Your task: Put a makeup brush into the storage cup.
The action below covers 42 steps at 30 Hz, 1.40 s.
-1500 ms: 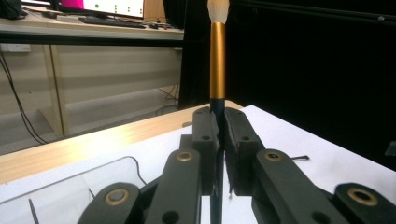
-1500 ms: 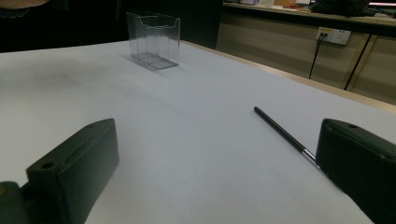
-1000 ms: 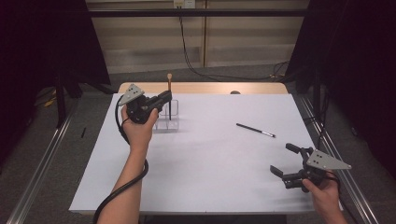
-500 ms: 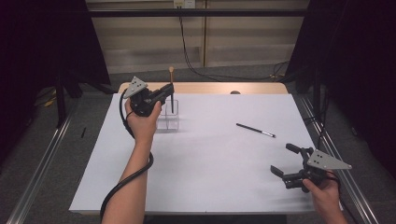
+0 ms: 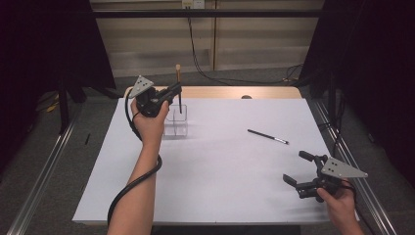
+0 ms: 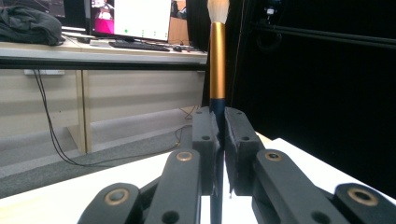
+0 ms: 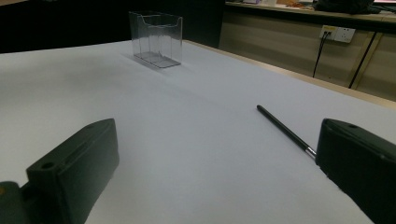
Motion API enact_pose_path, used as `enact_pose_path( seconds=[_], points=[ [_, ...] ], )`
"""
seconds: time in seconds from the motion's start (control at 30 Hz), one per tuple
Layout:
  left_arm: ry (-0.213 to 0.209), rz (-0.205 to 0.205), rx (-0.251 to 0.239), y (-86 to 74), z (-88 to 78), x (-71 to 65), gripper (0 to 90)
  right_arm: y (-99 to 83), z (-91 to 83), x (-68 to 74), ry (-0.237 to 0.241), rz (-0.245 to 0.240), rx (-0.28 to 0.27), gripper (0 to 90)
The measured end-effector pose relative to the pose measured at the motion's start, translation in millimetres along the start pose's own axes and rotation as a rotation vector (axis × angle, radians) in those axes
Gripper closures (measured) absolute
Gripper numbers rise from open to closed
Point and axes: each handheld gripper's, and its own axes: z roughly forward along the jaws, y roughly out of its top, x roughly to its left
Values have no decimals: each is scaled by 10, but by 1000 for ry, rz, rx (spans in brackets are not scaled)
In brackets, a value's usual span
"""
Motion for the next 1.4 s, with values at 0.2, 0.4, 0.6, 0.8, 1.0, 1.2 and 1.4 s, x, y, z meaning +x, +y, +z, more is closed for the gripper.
enact_pose_path(
  seconds=[0.2, 0.4, 0.6, 0.8, 1.0, 1.2, 1.4],
  points=[
    [21, 10, -1, 24, 54, -6, 838, 0, -4, -4, -1, -1, -3, 0],
    [41, 22, 4, 33, 96, -12, 838, -2, -7, -7, 0, 1, -4, 0],
    [52, 13, -3, 3, 115, 13, 838, 0, -8, -5, 1, 3, -6, 0],
    [71, 3, 0, -40, 132, 42, 838, -2, -11, -10, 1, 5, -5, 0],
    [81, 7, 8, -81, 138, 62, 838, -1, -15, -15, 2, 4, -2, 0],
    [81, 0, 3, -123, 134, 76, 838, -2, -6, -10, 4, 1, -6, 0],
    [90, 0, 13, -171, 162, 85, 838, -4, -4, -8, 6, 1, -5, 0]
  ],
)
